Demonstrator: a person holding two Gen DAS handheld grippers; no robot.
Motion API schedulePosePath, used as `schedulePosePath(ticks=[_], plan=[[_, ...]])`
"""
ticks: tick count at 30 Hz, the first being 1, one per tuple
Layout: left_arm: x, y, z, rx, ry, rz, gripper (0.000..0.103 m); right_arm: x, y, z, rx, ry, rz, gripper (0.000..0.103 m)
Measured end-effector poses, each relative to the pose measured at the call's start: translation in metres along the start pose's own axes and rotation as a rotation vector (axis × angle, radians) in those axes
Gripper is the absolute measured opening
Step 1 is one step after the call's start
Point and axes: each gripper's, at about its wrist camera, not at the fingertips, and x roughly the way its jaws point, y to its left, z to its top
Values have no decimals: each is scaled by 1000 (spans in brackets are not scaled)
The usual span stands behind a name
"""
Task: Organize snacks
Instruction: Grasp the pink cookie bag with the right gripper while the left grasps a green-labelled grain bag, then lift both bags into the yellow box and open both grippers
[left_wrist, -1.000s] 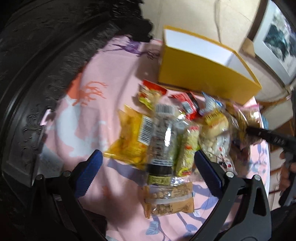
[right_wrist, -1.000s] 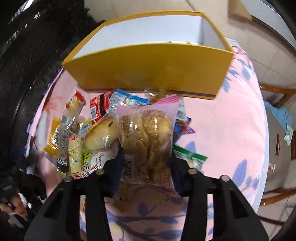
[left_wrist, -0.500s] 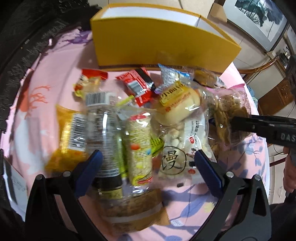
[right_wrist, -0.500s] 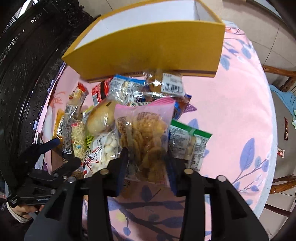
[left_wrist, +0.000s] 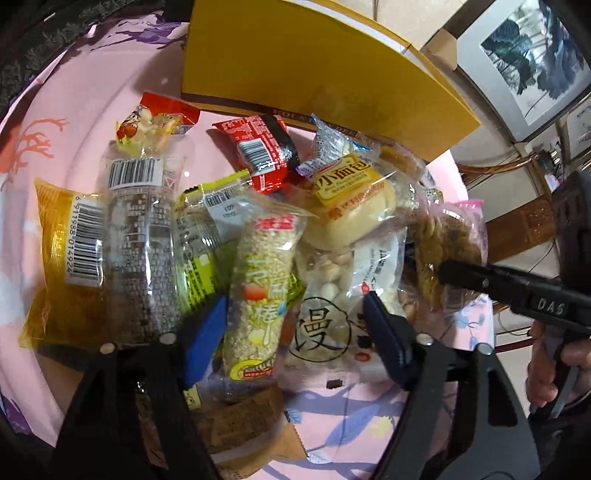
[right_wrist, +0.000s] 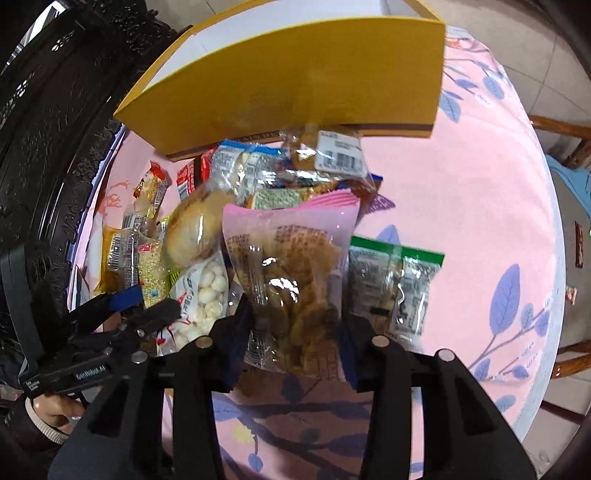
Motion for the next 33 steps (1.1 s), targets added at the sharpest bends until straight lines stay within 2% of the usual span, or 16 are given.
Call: schedulePosePath(ticks=[6, 10, 13, 16, 18, 24, 33], plan=[[-7, 19, -1, -86, -6, -47, 65, 0, -4, -2, 13, 1, 16, 42], [-5, 30, -1, -146, -2, -44, 58, 0, 0, -1, 2, -6, 14, 41], [-2, 25, 1, -111, 1, 7, 53, 1, 0, -1, -2, -2, 11, 41], [-1, 20, 2, -58, 2, 82, 41, 0, 2, -1, -7, -3, 6, 41], [-1, 19, 3, -44, 2, 105, 31, 0, 2, -1, -7, -1, 5, 41], [-6, 16, 2, -15, 2, 123, 30, 1, 3, -1, -7, -4, 5, 39], [-44, 18, 3, -49, -85, 91, 29, -20, 4, -1, -11, -52, 36, 35]])
